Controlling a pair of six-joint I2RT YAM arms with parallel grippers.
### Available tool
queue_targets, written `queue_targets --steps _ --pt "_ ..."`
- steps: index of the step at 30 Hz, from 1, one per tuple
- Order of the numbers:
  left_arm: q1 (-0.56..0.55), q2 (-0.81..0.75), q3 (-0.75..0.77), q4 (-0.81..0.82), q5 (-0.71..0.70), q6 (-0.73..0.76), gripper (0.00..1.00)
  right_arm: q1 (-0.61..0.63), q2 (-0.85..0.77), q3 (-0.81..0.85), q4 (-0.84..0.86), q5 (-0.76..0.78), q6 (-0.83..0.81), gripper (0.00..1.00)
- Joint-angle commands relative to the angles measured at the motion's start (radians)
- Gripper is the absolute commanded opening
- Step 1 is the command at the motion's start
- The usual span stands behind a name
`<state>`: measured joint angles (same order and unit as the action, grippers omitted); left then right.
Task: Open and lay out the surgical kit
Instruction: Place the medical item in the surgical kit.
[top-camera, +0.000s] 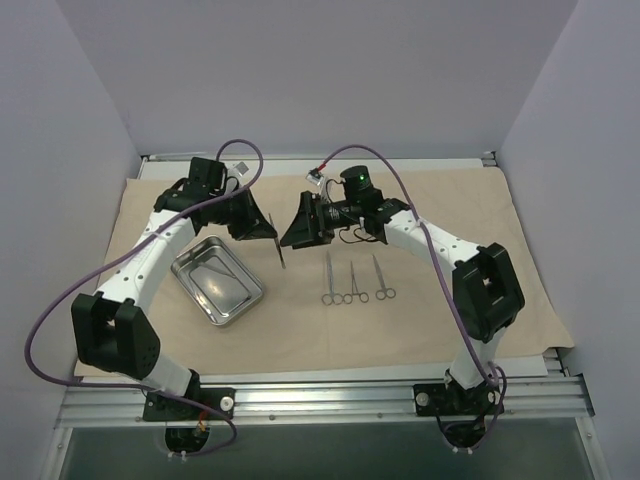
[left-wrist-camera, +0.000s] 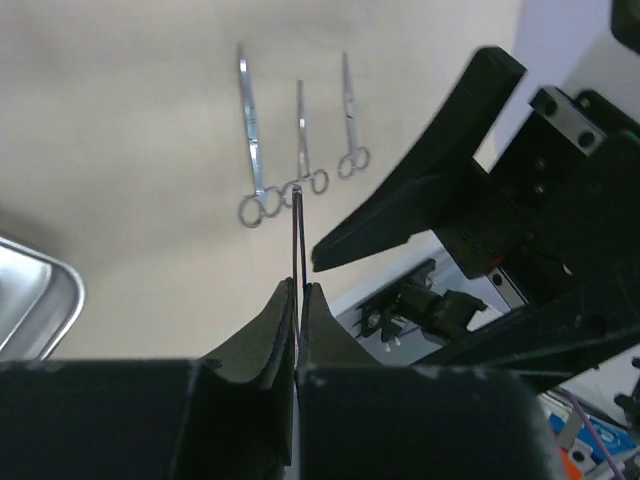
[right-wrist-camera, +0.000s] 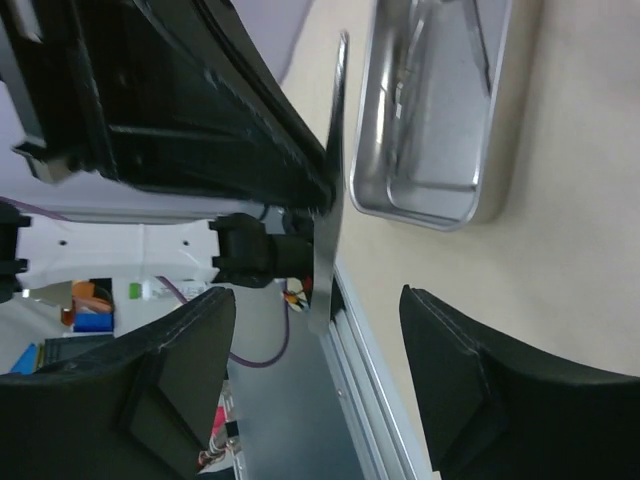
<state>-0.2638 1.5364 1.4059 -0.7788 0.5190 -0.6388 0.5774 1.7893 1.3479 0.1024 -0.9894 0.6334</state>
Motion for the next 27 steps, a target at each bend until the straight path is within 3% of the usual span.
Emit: queue_targets --steps 1,4,9,15,18,19,20,21,22,25,26,27 --pt "-0.009 -0.065 -0.033 0.168 0.183 0.022 0.02 -0.017 -0.037 -0.030 0.238 -0.123 0.149 0.66" --pt "-0.020 -0.090 -0.067 0.231 0.231 -0.002 0.02 -0.019 -0.065 -0.078 0.333 -0.124 0.216 0.63" --pt "-0.025 -0.122 -0.126 0.343 0.294 -0.070 0.02 -0.021 -0.076 -0.104 0.345 -0.127 0.236 0.57" --pt "-0.025 -0.125 -0.150 0.395 0.328 -0.100 0.02 -0.019 -0.088 -0.157 0.509 -0.155 0.348 0.43" --pt "-0.025 -0.111 -0.159 0.438 0.338 -0.128 0.02 -0.019 -0.090 -0.196 0.647 -0.172 0.442 0.22" --pt "-0.025 -0.105 -0.151 0.432 0.332 -0.127 0.02 -0.019 -0.091 -0.200 0.655 -0.175 0.460 0.02" --pt "-0.025 -0.095 -0.144 0.411 0.326 -0.124 0.05 -0.021 -0.090 -0.205 0.657 -0.178 0.465 0.00" --pt "-0.025 -0.091 -0.133 0.392 0.313 -0.108 0.16 -0.021 -0.090 -0.207 0.648 -0.176 0.465 0.00" --pt "-0.023 -0.091 -0.102 0.362 0.288 -0.096 0.48 -0.024 -0.097 -0.210 0.620 -0.167 0.457 0.00" --pt "-0.009 -0.108 -0.036 0.242 0.152 -0.029 0.73 -0.053 -0.108 -0.187 0.356 -0.111 0.312 0.00" --pt "-0.005 -0.126 -0.018 0.178 0.059 -0.013 0.76 -0.062 -0.107 -0.167 0.247 -0.083 0.155 0.00" --pt "0.011 -0.131 -0.002 0.147 0.023 0.026 0.78 -0.089 -0.103 -0.111 -0.015 -0.042 0.062 0.00"
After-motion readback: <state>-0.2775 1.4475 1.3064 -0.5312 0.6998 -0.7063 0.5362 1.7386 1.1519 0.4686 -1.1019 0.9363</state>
